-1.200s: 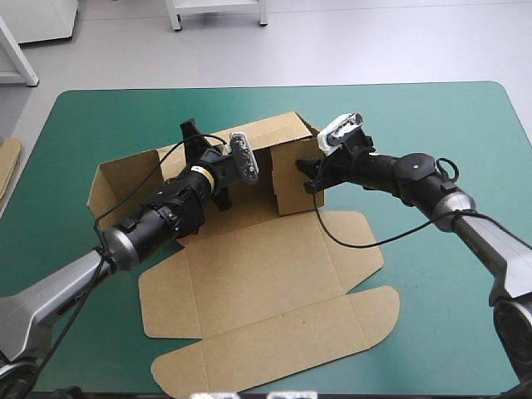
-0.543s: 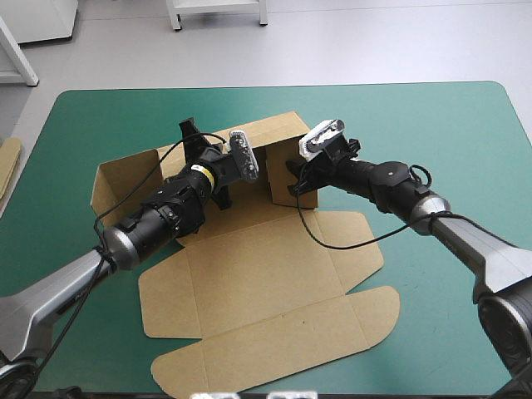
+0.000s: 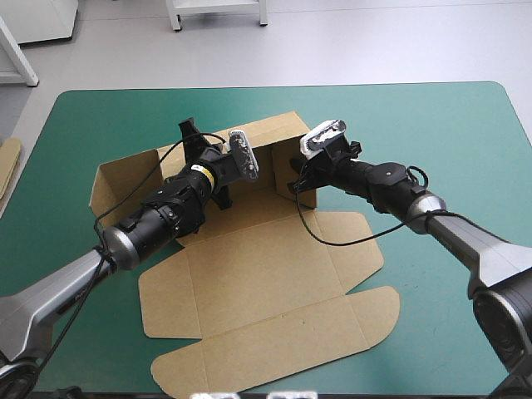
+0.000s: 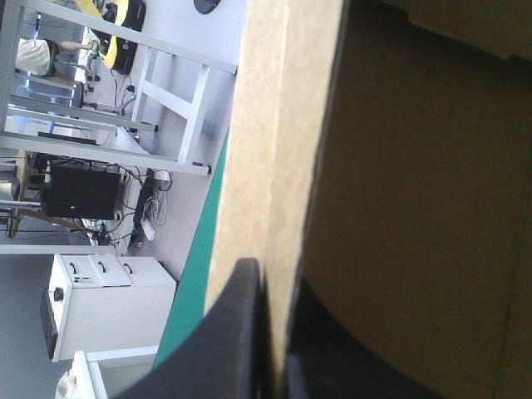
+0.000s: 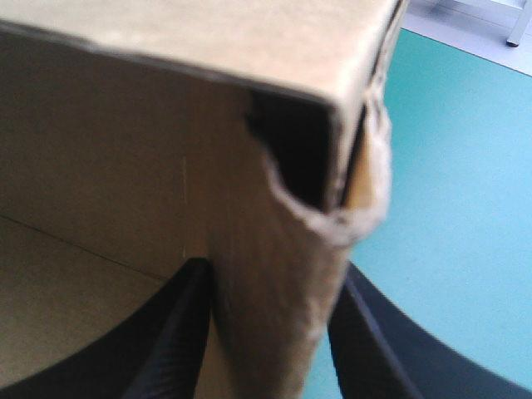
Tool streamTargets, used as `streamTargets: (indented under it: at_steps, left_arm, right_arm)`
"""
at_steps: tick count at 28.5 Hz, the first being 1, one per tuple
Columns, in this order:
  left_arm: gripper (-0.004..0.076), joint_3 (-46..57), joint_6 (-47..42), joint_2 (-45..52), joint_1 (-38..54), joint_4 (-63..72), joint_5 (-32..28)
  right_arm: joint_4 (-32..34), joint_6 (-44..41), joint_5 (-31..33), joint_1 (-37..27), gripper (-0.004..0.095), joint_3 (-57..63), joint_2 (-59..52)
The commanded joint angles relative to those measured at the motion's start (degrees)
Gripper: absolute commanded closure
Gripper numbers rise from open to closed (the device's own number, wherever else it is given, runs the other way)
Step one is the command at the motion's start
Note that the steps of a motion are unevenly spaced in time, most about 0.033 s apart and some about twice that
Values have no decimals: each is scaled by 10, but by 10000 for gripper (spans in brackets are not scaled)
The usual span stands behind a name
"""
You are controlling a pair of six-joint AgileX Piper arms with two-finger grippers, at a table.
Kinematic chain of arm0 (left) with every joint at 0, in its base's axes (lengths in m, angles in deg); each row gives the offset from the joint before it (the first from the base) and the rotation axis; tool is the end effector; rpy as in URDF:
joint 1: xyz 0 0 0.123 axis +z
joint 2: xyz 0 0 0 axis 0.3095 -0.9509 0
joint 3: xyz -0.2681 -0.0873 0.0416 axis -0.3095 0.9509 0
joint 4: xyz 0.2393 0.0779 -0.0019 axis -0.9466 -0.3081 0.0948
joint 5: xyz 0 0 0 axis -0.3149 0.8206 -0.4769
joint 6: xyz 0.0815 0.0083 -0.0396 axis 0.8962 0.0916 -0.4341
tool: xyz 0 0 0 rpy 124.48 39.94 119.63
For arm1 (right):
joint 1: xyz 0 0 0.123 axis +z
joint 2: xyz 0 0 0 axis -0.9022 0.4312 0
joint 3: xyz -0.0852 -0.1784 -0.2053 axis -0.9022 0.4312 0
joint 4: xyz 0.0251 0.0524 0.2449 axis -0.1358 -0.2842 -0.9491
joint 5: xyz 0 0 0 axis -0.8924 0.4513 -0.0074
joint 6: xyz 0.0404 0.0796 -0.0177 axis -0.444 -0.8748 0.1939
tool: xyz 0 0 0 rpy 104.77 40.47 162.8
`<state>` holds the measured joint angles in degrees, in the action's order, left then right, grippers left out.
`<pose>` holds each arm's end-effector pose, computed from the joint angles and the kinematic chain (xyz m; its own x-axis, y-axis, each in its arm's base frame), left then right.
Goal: Fold the box
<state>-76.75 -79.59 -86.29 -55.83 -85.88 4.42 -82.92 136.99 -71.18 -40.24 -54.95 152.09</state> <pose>0.2929 -0.1819 0.3205 -0.0250 0.9228 -0.3846 0.5026 0.3441 0.7931 0.3516 0.1780 0.2681 -0.3499 -0.2806 -0.8938 -0.6080 0.7939 -0.0112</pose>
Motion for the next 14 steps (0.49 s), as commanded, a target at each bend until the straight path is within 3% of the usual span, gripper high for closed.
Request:
streamTargets:
  at_steps: [1, 4, 7, 14]
  left_arm:
    - [732, -16, -27, 19, -5, 17, -23]
    - [732, -16, -27, 19, -5, 17, -18]
    - [732, -16, -27, 19, -5, 17, -18]
    - [732, -16, -27, 19, -5, 18, -18]
  right_arm:
    - [-16, 5, -2, 0, 520, -22, -26]
    - [-16, 5, -2, 0, 667, -22, -26]
    - [-16, 11, 2, 0, 899, -22, -26]
    - [-16, 13, 7, 1, 909, -22, -26]
